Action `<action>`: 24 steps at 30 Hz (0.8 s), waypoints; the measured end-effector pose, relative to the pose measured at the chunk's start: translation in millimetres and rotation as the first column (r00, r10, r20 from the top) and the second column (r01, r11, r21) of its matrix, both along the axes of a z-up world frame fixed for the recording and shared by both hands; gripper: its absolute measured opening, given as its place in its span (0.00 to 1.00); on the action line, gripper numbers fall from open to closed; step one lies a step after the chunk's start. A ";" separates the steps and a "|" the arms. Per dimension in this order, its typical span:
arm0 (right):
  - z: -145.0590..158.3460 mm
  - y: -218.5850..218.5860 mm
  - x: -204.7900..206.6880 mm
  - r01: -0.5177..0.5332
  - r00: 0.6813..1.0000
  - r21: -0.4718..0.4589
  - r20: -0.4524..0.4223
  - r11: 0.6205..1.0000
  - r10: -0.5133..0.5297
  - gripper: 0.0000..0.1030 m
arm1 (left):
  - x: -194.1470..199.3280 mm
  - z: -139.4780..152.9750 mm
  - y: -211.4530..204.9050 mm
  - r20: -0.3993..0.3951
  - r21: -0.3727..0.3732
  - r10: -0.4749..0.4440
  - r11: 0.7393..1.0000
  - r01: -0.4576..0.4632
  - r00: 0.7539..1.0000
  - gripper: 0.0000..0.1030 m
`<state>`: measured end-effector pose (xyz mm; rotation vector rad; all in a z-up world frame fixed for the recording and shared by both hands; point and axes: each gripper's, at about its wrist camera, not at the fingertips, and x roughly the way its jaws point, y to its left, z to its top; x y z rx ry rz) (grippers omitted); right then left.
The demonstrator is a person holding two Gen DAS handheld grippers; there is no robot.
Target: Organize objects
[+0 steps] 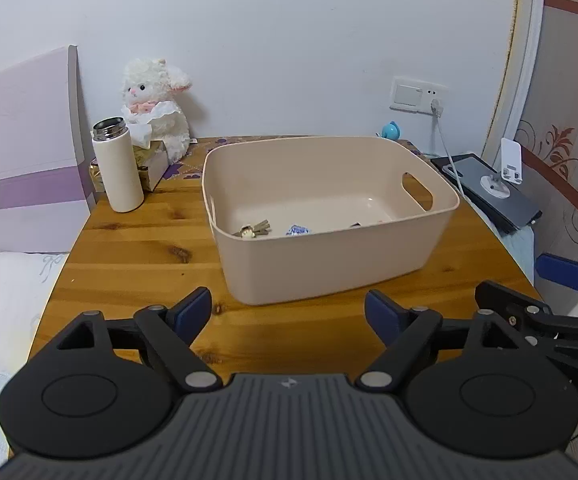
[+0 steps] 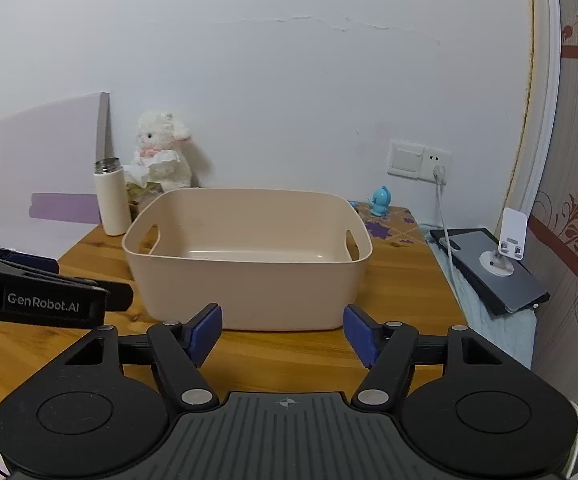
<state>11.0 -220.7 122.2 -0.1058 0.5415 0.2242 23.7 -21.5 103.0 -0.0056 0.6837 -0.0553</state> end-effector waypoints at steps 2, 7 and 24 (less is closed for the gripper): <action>0.6 -0.2 -6.1 -0.004 1.000 0.003 0.002 1.000 0.004 0.69 | -6.7 0.7 -0.3 -0.004 0.005 -0.005 1.000 0.005 1.000 0.85; 1.0 -1.5 -19.5 -0.009 1.000 0.012 0.001 1.000 0.009 0.69 | -22.4 2.4 0.5 -0.009 0.005 -0.007 1.000 0.007 1.000 0.88; -1.4 -12.4 -41.0 -0.011 1.000 0.017 -0.004 1.000 0.011 0.71 | -50.4 8.0 7.0 -0.020 -0.021 -0.013 1.000 0.013 1.000 0.89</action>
